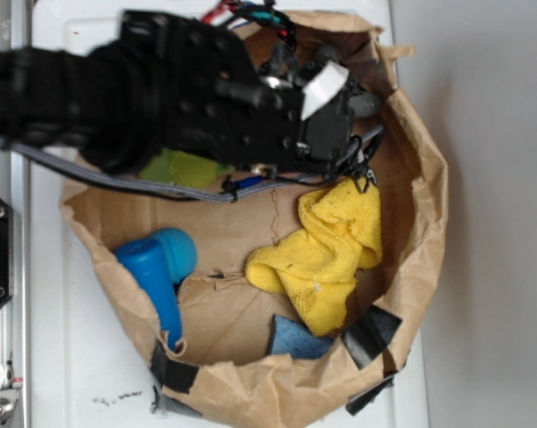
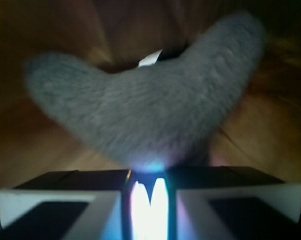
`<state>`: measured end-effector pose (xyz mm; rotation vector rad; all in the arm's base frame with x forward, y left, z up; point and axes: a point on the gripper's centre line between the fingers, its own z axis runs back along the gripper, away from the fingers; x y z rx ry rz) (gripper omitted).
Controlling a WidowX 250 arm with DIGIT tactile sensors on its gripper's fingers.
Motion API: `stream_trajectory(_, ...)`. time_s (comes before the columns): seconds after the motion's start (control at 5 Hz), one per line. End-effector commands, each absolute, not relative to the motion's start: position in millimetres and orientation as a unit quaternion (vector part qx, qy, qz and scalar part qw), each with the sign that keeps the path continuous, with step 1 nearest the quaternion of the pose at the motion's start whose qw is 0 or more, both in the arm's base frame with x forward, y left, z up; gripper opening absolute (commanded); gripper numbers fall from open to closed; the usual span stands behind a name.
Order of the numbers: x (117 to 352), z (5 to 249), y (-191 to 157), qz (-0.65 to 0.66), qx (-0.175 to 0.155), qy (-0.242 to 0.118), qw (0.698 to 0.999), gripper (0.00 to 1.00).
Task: Grab the gray animal.
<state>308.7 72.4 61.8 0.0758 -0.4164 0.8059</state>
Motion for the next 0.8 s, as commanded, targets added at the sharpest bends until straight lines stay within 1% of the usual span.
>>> stream_trajectory(0.0,280,131,73,0.372,-0.039,-0.187,0.908,0.00)
stream_trajectory(0.2,279,127,74,0.370,-0.034,-0.197,0.907,0.00)
stream_trajectory(0.4,287,117,79,0.372,-0.020,-0.203,0.905,1.00)
stream_trajectory(0.6,289,110,80,0.373,-0.009,-0.213,0.903,1.00)
